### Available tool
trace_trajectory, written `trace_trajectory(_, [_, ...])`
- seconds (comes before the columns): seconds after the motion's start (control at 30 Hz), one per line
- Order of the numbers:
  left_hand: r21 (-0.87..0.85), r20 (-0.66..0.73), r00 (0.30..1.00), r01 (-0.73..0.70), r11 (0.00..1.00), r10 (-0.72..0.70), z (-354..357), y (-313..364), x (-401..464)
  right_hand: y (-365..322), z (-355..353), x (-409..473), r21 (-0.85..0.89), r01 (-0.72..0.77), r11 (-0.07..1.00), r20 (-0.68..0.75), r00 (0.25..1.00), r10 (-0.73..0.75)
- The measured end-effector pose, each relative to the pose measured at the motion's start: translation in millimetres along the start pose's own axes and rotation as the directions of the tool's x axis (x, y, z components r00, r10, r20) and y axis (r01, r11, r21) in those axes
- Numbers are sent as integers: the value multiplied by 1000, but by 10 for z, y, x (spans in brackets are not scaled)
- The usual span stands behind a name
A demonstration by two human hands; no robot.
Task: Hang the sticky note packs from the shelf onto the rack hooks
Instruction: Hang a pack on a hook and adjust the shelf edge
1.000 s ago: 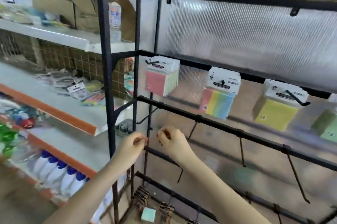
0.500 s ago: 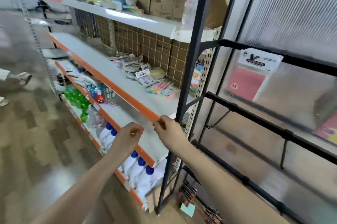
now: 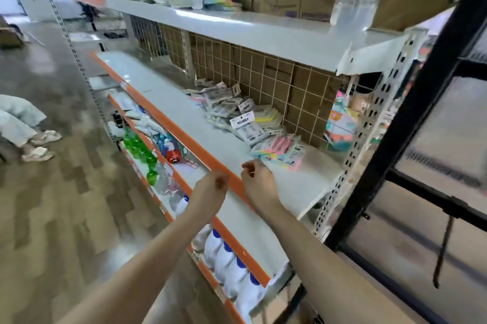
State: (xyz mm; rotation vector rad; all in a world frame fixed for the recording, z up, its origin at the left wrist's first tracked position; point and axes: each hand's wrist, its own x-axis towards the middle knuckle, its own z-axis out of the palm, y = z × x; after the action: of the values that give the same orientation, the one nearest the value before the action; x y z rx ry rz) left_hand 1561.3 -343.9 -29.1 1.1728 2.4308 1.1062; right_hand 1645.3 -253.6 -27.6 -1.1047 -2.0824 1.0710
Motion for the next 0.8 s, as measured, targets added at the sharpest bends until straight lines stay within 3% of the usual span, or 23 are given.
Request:
trace_trajectory(0.23, [16,21,999,-46,999,45,114,-207,653,32,265,624,5,-19,1000,-121,993,19])
trace_trajectory(0.5, [114,134,959,-266,957,250,313,-285,1623,171,404,1242,-324,-15,946,-166,985,-42])
trace_trajectory(0.6, [192,231,908,-395,899,350,390,-302,1989,242,431,1446,-493,-39,869,-168,985,-51])
trace_trajectory(0.8, [298,425,704,-702,646,569,633,-336,2555,401,483,1630,-718,-188,671,-207,977,52])
